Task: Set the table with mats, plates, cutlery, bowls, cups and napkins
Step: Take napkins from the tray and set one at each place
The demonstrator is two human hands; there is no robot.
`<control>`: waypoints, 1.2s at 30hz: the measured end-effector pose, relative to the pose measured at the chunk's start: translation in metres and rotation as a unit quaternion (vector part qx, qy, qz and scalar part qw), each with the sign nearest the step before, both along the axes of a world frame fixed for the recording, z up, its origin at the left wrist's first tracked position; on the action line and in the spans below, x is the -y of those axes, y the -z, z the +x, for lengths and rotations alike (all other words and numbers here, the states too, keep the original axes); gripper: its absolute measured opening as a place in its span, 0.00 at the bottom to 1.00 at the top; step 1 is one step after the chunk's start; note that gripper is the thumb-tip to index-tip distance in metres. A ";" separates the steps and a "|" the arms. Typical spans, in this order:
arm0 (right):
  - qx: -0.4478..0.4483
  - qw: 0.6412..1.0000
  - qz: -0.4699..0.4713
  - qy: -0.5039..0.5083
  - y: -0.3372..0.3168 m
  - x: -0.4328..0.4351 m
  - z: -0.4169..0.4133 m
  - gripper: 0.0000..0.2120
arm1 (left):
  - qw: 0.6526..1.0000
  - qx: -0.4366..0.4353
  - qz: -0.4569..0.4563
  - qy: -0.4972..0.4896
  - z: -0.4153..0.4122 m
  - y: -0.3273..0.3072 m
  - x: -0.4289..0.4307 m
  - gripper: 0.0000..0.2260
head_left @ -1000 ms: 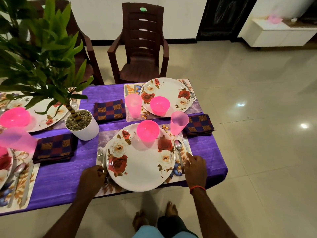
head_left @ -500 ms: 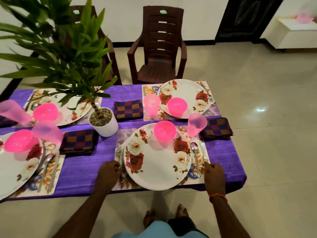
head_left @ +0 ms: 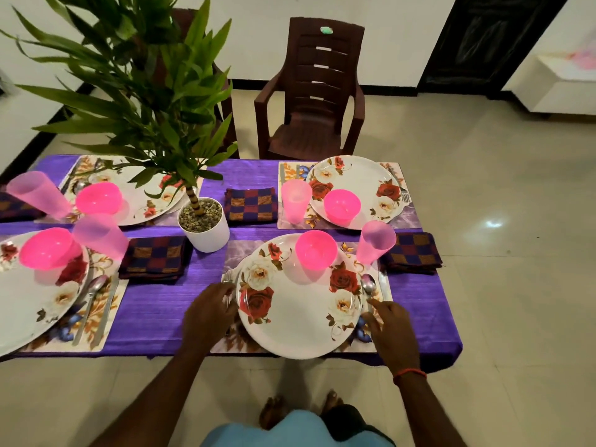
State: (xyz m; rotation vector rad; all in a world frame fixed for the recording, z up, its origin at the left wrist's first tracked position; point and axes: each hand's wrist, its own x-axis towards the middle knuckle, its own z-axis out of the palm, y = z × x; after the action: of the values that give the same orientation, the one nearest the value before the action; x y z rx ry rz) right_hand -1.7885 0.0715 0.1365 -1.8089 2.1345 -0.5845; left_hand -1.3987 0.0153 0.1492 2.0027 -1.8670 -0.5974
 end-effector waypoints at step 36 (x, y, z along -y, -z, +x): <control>0.044 0.846 -0.032 -0.530 -0.040 0.084 0.045 0.23 | 0.962 0.110 -0.009 -0.249 -0.160 -0.047 -0.173 0.33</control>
State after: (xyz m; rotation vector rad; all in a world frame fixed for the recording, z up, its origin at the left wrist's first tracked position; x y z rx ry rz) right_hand -1.7432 -0.0124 0.1760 -2.5133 0.7694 -0.4046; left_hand -1.5588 0.1880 0.1960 2.4803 -1.3717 -0.2191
